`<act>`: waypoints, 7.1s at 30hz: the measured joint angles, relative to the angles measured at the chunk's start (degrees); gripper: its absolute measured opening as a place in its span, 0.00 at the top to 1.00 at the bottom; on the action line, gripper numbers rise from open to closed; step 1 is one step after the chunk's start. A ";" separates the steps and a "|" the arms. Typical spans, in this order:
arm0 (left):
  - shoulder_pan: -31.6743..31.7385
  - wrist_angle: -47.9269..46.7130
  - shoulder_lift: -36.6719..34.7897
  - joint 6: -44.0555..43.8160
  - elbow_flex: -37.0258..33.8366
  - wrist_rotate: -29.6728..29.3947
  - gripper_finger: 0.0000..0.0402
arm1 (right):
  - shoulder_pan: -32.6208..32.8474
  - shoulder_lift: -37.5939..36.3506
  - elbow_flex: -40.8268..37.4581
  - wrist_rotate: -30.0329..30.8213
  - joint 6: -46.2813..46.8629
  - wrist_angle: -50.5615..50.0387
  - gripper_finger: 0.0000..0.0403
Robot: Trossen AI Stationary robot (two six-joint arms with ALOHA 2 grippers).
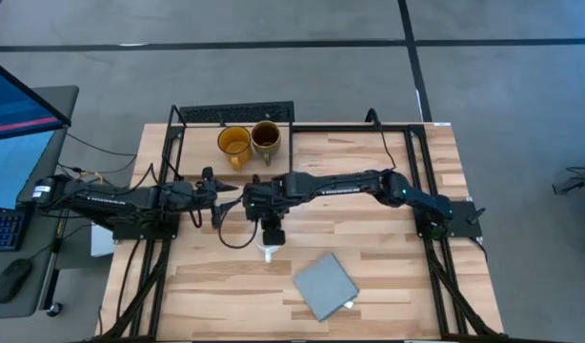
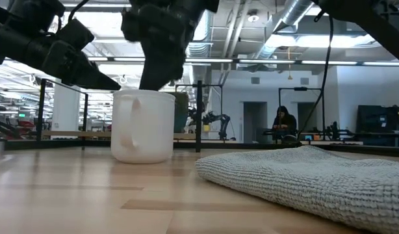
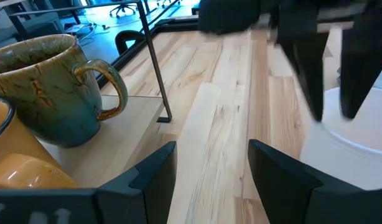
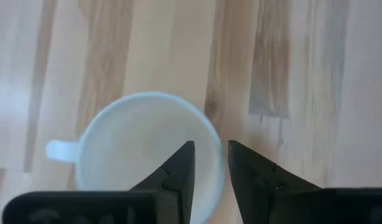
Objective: Stack small to large cups/mugs on shelf
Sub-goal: Put the white mug on the shelf
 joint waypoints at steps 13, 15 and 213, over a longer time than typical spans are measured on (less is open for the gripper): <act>-0.02 -0.85 -0.02 -0.70 0.00 6.08 0.53 | -0.36 -6.93 4.06 0.29 -3.18 -8.90 0.71; -0.02 -0.87 -0.02 -1.28 0.00 5.95 0.53 | -0.41 -9.04 4.06 0.28 -4.67 -8.17 0.71; -1.57 -54.85 66.77 -7.59 60.61 23.78 0.98 | -21.21 -125.46 -129.38 -8.32 2.97 63.53 0.71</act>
